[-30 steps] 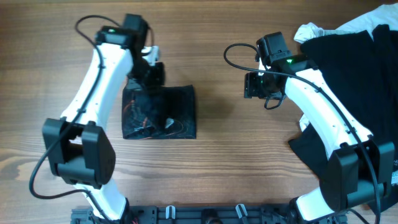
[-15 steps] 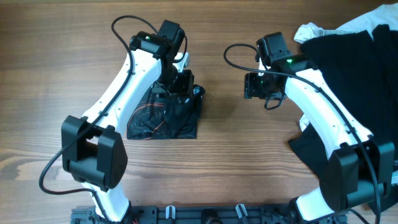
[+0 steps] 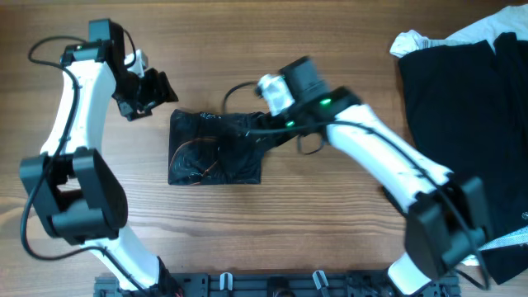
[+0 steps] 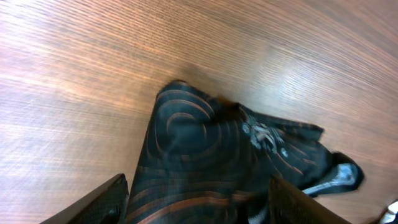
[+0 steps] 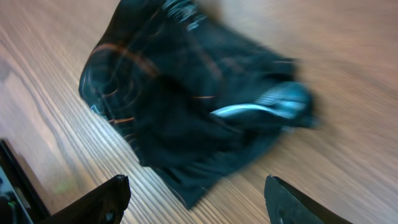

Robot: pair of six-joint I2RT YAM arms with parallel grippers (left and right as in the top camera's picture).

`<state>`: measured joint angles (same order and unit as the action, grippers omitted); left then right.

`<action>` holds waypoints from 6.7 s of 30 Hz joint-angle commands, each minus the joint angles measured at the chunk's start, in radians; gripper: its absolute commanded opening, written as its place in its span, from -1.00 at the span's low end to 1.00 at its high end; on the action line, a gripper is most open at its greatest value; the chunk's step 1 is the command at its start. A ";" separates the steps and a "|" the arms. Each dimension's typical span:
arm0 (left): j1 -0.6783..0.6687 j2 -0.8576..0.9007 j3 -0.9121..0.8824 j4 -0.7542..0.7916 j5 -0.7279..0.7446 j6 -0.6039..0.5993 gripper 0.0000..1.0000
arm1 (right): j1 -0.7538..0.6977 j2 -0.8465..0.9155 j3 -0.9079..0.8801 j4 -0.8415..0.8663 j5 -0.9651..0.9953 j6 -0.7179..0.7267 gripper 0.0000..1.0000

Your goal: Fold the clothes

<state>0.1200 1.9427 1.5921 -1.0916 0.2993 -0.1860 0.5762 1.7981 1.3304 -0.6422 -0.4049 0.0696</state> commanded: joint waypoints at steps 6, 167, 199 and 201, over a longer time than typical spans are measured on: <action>-0.018 0.102 -0.164 0.174 0.071 0.024 0.50 | 0.175 0.173 0.004 0.224 0.181 0.143 0.36; 0.367 0.479 0.173 0.439 0.089 0.111 0.31 | -0.116 -0.031 0.006 -0.372 0.562 0.559 -0.05; 0.285 0.494 0.103 0.435 0.105 0.130 -0.63 | -0.116 -0.031 0.006 -0.384 0.562 0.559 -0.04; 0.300 0.490 0.105 0.438 0.066 0.126 -0.88 | -0.116 -0.031 0.006 -0.391 0.562 0.559 -0.04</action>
<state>0.4145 2.3463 1.7512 -0.6319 0.4683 -0.0631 0.4610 1.7840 1.3334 -1.0245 0.1577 0.6243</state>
